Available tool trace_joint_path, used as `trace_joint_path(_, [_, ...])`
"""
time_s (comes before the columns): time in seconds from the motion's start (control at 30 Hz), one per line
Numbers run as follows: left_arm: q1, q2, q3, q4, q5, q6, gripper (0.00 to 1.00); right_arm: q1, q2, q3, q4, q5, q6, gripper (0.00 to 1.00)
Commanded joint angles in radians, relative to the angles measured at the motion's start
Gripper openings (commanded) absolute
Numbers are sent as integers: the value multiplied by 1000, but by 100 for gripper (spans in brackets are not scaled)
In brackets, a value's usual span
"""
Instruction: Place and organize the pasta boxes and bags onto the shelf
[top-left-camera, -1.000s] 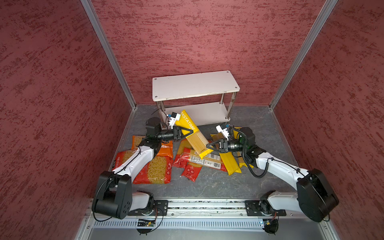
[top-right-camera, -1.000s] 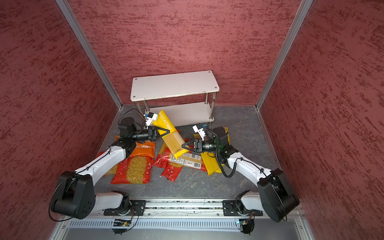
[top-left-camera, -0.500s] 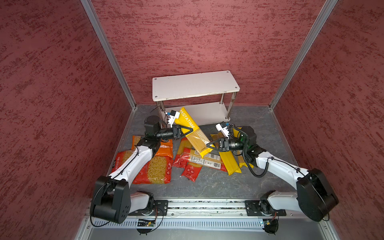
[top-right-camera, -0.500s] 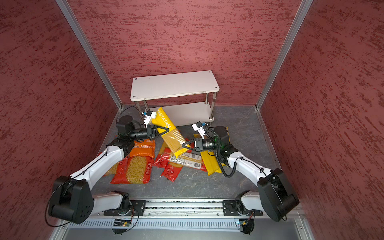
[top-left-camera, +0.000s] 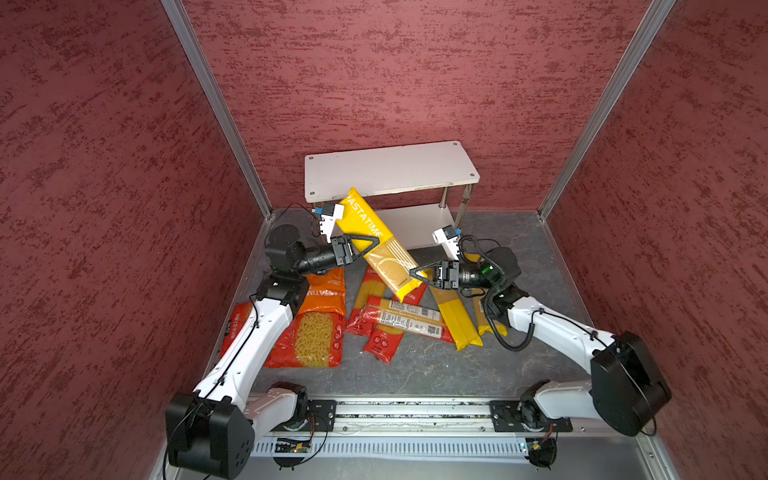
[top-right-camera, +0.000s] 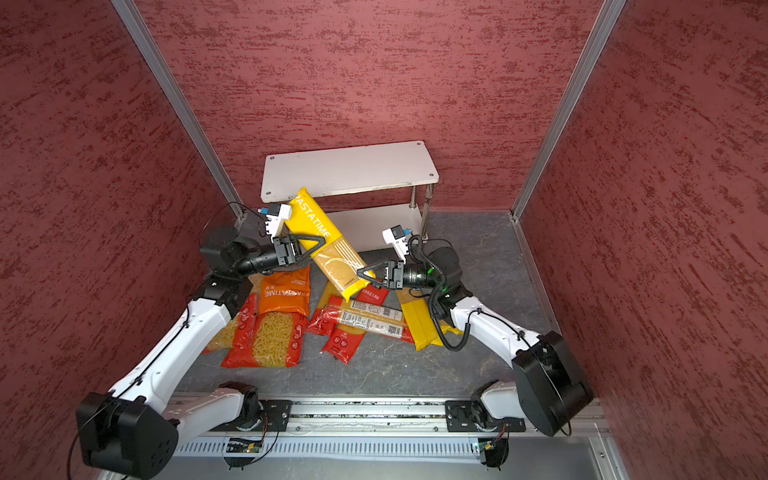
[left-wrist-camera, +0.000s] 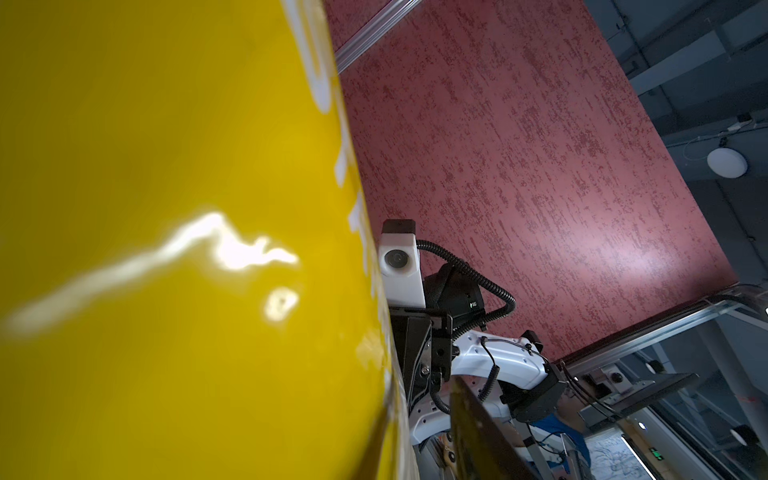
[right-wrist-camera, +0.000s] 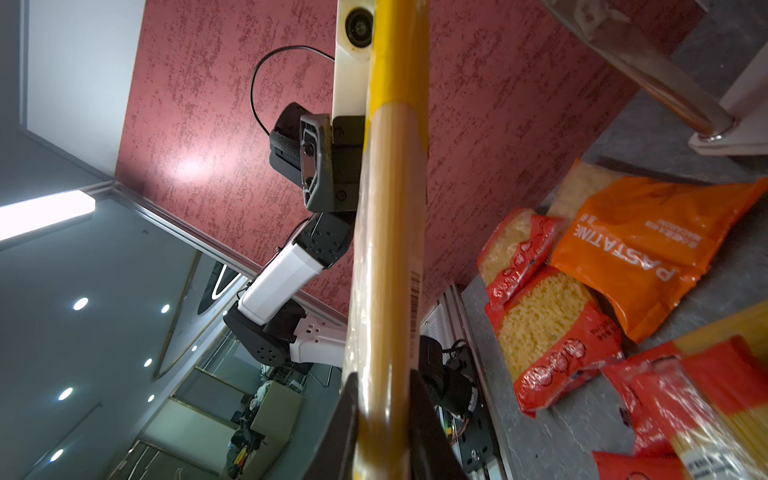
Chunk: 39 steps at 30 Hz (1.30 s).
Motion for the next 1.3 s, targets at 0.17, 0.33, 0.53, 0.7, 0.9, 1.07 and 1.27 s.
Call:
trace_joint_path(0.17, [73, -6, 61, 41, -105, -63, 77, 20, 129, 225, 165, 272, 114, 0])
trace_joint_path(0.33, [107, 13, 74, 37, -152, -96, 83, 48, 230, 395, 111, 408, 163, 0])
trace_joint_path(0.53, [181, 127, 212, -11, -174, -155, 78, 85, 312, 519, 50, 455, 171, 0])
trace_joint_path(0.7, [195, 195, 340, -141, -216, -123, 75, 82, 299, 500, 13, 580, 176, 0])
trace_joint_path(0.9, [200, 199, 388, -318, -315, -43, 80, 111, 338, 535, -8, 811, 246, 0])
trace_joint_path(1.07, [224, 138, 378, -446, -408, 15, 80, 171, 406, 670, -156, 991, 226, 0])
trace_joint_path(1.27, [248, 70, 328, -463, -406, 12, 80, 220, 546, 880, -309, 1122, 268, 0])
